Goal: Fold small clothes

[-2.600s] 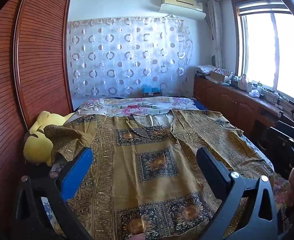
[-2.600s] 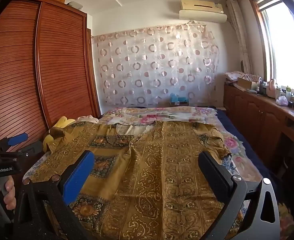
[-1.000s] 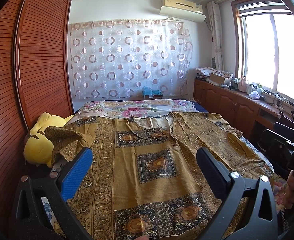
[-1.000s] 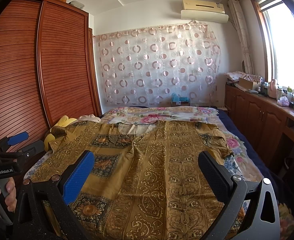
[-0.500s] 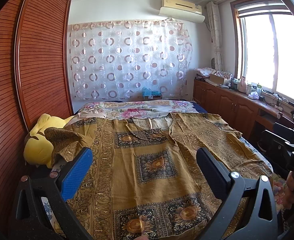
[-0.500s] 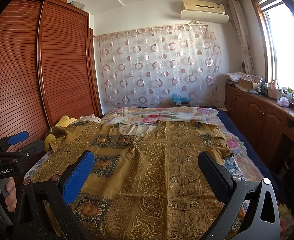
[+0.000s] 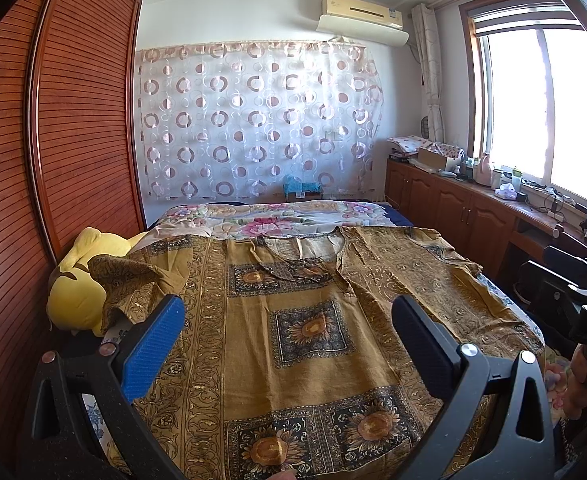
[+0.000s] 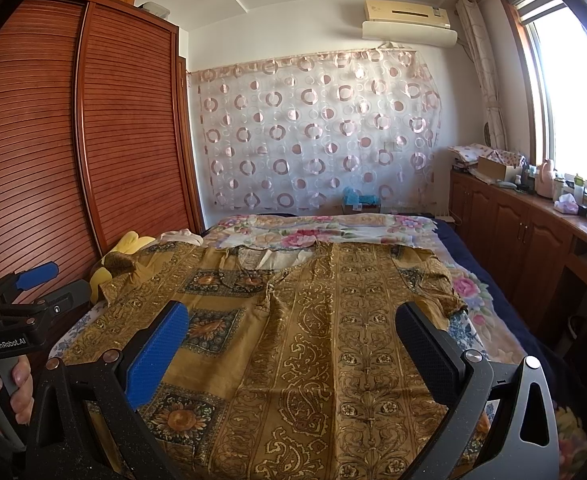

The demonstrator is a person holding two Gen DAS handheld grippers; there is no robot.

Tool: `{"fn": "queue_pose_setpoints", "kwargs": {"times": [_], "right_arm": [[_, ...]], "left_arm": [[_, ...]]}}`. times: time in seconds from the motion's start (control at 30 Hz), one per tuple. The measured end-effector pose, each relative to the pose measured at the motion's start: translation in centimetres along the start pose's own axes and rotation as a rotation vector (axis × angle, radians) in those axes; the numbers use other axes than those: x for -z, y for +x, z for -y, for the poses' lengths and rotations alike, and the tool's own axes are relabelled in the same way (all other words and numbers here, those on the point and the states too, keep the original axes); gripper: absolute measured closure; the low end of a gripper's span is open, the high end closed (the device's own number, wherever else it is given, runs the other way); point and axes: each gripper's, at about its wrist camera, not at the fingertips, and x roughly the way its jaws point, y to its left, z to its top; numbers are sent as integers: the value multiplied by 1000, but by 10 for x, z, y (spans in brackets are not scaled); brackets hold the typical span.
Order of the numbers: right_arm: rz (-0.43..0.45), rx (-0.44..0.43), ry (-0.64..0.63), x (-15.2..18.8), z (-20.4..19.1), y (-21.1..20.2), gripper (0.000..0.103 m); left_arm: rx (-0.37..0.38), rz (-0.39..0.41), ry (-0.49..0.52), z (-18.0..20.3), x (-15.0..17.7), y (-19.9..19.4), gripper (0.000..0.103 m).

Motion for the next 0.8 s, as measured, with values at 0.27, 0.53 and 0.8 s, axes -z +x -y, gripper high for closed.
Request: {"fn": "queue_pose_setpoints", "kwargs": {"times": [0.27, 0.53, 0.8], "right_arm": [[0, -1, 0, 0, -1, 0, 0], [-1, -3, 0, 0, -2, 0, 0], [-49, -43, -9, 5, -3, 17, 0]], "left_arm": [[0, 1, 0, 0, 0, 0, 0], [-1, 0, 1, 0, 1, 0, 0], [-17, -64, -8, -17, 14, 17, 0]]}}
